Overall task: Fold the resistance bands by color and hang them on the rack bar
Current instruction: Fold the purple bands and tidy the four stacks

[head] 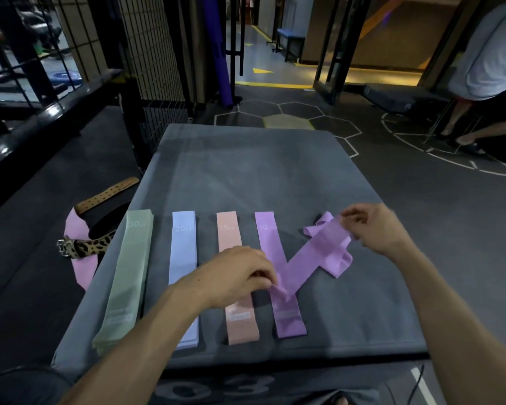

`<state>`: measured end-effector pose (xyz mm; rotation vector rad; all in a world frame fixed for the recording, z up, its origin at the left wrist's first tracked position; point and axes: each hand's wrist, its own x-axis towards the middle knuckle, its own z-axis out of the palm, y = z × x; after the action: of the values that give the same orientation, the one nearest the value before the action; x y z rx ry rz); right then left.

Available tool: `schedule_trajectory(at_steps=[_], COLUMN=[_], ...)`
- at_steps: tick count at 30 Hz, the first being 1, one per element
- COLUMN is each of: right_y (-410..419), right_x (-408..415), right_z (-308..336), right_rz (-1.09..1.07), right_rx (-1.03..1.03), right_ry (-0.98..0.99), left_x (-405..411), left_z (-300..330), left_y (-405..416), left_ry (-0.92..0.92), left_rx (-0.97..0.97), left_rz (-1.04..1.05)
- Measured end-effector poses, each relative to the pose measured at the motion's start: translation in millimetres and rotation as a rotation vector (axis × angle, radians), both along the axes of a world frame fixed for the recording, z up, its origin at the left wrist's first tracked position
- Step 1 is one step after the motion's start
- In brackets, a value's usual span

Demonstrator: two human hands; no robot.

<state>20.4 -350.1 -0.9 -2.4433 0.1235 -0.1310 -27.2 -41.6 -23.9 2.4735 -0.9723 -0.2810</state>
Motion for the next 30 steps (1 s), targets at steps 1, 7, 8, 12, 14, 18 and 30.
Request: schedule_trajectory(at_steps=[1, 7, 8, 12, 14, 18, 30], right_y=[5.2, 57.8, 66.9, 100.7, 112.9, 128.9, 144.7], right_x=[7.2, 74.2, 84.9, 114.3, 123.6, 134.9, 141.3], right_z=[6.9, 29.1, 27.6, 13.1, 1.1, -21.1, -39.2], right_rz=[0.049, 0.281, 0.308, 0.42, 0.448, 0.461, 0.448], right_rx=[-0.099, -0.439, -0.468, -0.572, -0.599, -0.677, -0.787], right_ry=[-0.033, -0.053, -0.034, 0.038, 0.05, 0.075, 0.05], left_x=[-1.6, -7.7, -7.9, -7.4, -7.4, -6.7, -3.3], left_z=[3.0, 2.0, -0.2, -9.9, -13.9, -27.4, -31.2], left_y=[-0.2, -14.5, -18.2, -27.8, -30.0, -33.6, -39.6], left_ry=[0.037, 0.229, 0.253, 0.361, 0.388, 0.36, 0.311], left_rx=[-0.025, -0.068, -0.063, -0.072, -0.084, -0.092, -0.077], left_rz=[-0.021, -0.139, -0.138, -0.112, -0.117, -0.108, -0.131])
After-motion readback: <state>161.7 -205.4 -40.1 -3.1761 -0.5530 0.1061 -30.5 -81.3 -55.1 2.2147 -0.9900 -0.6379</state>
